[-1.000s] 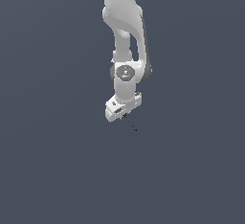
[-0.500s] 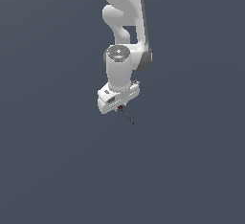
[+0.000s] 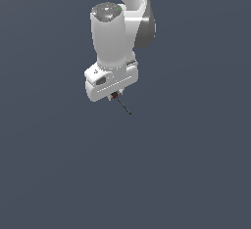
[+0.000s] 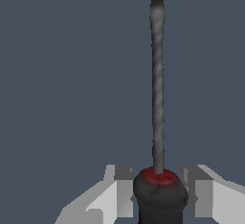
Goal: Pick up the object and move it to a goal position.
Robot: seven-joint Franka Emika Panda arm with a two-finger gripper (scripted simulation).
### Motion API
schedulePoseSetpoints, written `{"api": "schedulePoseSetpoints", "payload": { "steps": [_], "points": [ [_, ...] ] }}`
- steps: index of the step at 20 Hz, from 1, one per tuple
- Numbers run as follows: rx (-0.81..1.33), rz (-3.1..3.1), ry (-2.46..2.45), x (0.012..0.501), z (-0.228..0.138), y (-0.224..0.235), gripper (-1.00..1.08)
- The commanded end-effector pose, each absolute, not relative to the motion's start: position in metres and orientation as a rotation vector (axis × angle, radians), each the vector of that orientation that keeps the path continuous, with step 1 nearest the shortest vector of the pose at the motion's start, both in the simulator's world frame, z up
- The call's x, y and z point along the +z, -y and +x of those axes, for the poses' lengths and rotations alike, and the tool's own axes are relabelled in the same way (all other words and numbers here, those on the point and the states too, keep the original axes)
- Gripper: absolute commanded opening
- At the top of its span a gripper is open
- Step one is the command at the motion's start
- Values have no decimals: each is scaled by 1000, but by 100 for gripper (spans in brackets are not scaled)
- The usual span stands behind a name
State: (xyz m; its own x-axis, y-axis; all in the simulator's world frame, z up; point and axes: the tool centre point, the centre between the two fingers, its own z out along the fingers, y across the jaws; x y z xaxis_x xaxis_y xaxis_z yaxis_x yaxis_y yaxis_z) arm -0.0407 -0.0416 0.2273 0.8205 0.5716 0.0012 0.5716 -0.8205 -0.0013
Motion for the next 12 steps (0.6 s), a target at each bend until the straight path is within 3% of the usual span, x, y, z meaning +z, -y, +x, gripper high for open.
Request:
{"api": "schedulePoseSetpoints", "payload": {
  "steps": [1,12],
  "points": [
    [-1,-2995,941,254,-39,49,-100],
    [-1,-2996,940,363,-27,80,-100]
  ]
}}
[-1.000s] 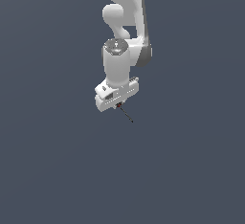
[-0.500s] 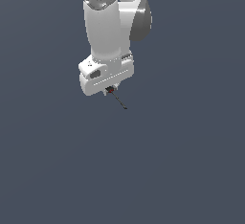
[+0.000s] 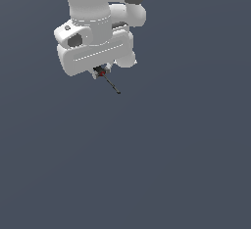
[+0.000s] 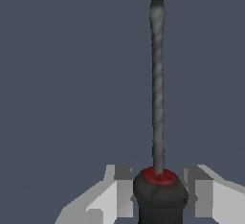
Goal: Pick up the object and move it to a goal position.
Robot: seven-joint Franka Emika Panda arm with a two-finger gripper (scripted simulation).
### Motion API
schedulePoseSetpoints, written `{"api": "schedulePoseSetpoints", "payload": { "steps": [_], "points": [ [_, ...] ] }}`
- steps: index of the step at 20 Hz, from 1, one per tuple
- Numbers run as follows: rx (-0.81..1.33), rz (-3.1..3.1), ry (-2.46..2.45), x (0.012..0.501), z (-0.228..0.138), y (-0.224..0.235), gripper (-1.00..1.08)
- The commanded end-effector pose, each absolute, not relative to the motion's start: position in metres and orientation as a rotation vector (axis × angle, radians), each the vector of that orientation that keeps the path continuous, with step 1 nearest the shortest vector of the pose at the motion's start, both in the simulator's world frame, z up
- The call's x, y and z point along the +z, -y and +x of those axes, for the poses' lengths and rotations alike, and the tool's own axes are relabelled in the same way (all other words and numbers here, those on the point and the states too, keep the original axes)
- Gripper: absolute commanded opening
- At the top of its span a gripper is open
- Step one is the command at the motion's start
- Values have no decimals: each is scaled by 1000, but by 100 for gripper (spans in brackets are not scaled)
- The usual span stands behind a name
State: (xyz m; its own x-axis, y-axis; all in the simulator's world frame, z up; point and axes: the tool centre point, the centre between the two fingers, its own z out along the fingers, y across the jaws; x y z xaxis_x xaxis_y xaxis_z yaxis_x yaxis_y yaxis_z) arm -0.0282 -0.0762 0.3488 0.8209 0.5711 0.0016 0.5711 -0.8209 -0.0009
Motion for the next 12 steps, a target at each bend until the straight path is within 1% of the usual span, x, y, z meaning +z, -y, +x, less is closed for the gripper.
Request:
{"api": "schedulePoseSetpoints", "payload": {
  "steps": [1,6,12],
  "points": [
    [-1,-2996,940,370,-26,82,-100],
    [0,-2997,939,401,-21,91,-100],
    [0,-2998,939,421,-17,98,-100]
  ]
}}
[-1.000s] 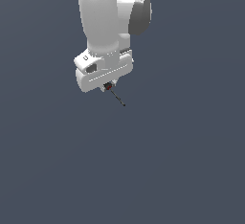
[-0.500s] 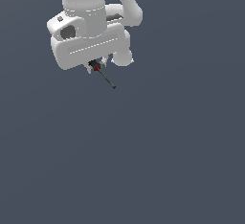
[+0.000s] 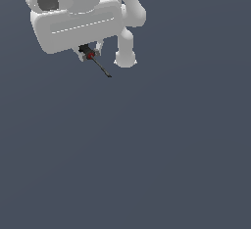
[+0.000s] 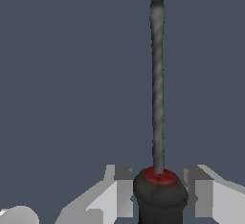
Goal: Pick up the object and move it to a goal position.
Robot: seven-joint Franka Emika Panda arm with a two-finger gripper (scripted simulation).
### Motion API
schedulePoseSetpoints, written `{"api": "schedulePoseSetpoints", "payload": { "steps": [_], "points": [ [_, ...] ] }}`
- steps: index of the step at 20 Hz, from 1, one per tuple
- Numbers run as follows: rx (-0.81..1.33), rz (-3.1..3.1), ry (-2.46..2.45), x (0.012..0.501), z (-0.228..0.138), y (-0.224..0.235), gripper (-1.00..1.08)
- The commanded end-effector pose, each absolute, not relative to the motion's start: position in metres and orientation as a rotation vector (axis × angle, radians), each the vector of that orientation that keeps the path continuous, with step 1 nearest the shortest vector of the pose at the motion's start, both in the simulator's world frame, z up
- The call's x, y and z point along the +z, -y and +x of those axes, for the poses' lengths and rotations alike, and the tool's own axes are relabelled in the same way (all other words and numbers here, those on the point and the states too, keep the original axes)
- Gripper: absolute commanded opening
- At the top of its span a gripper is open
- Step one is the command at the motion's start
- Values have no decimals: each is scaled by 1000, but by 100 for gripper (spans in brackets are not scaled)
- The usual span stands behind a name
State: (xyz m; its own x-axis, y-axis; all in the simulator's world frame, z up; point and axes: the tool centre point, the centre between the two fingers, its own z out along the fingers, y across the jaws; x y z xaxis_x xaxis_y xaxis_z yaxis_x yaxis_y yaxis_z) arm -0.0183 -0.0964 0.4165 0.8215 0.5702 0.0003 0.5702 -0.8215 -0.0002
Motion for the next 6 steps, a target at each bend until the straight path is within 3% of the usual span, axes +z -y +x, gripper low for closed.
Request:
{"api": "schedulePoseSetpoints", "payload": {
  "steps": [1,6],
  "points": [
    [0,-2998,939,423,-17,98,-100],
    [0,-2998,939,427,-16,99,-100]
  ]
}}
